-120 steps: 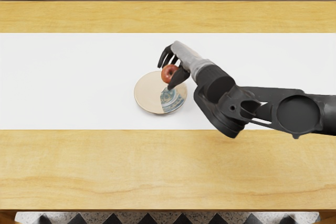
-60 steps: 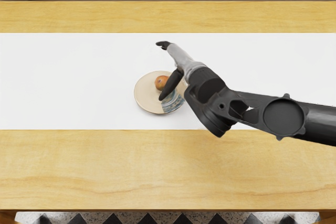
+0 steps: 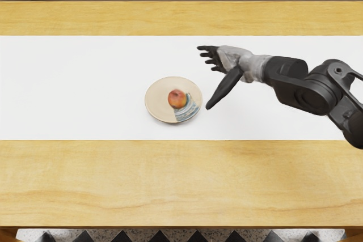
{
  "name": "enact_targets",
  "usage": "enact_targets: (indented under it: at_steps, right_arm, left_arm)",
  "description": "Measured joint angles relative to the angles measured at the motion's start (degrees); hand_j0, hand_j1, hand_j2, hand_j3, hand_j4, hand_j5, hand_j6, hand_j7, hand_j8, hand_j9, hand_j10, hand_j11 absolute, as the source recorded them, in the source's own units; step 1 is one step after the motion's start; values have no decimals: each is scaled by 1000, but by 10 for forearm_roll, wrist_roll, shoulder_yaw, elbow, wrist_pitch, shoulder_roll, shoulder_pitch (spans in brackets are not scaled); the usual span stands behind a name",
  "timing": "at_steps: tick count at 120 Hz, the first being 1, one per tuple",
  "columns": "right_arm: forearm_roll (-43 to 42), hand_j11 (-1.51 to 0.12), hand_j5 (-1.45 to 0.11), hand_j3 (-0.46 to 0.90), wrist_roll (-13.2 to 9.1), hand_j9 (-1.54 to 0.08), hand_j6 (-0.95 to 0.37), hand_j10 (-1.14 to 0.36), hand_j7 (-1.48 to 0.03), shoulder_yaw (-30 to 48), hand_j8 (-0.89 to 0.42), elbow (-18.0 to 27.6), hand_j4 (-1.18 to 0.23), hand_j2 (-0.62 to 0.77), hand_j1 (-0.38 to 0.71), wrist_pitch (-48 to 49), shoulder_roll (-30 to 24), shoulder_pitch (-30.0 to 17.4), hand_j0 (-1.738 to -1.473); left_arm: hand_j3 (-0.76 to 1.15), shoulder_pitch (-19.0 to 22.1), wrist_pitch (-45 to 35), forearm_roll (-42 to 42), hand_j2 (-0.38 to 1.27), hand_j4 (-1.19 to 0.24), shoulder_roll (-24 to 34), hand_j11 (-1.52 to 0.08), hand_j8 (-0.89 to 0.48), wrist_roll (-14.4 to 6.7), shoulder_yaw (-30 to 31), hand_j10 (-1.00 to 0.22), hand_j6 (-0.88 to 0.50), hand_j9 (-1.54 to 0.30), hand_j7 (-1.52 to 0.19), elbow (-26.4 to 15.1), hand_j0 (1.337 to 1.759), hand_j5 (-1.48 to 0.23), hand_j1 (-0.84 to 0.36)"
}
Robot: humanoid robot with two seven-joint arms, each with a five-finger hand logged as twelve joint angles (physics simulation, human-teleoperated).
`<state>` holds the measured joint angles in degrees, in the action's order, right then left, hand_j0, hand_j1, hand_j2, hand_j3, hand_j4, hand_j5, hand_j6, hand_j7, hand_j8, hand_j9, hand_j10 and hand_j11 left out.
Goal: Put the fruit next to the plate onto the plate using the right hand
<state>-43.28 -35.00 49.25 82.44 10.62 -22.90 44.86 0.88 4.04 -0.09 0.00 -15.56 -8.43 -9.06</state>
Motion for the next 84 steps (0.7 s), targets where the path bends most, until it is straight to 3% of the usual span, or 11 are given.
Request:
enact_targets:
  at_steps: [15, 29, 39, 57, 84]
  right_arm:
    - [65, -9, -8, 0, 0, -9, -5, -6, -8, 102, -4, -56, -6, 3, -344, 168, -4, -34, -1658]
    - [137, -5, -5, 0, 0, -5, -3, -3, -5, 164, -2, -144, -3, 2, -347, 219, -8, -50, -1658]
    - [168, -3, -3, 0, 0, -3, -2, -2, -3, 182, -1, -181, -2, 2, -348, 233, -13, -57, -1658]
    - [211, -2, -2, 0, 0, -2, -1, -1, -1, 213, 0, -203, -1, 1, -348, 241, -48, -96, -1658]
    - [269, 0, 0, 0, 0, 0, 1, 0, 0, 268, 1, -201, 0, 1, -349, 244, -123, -184, -1658]
  left_arm:
    - [0, 0, 0, 0, 2, -10, 0, -13, -10, 0, 0, -10, -10, -13, -13, 0, 1658, -13, 337]
    - [0, 0, 0, 0, 2, -10, 0, -13, -10, 0, 0, -10, -10, -13, -13, 0, 1658, -13, 337]
    - [0, 0, 0, 0, 2, -10, 0, -13, -10, 0, 0, -10, -10, -13, -13, 0, 1658, -13, 337]
    - [0, 0, 0, 0, 2, -10, 0, -13, -10, 0, 0, -10, -10, -13, -13, 0, 1658, -13, 337]
    - [0, 0, 0, 0, 2, -10, 0, -13, -10, 0, 0, -10, -10, -13, -13, 0, 1658, -13, 337]
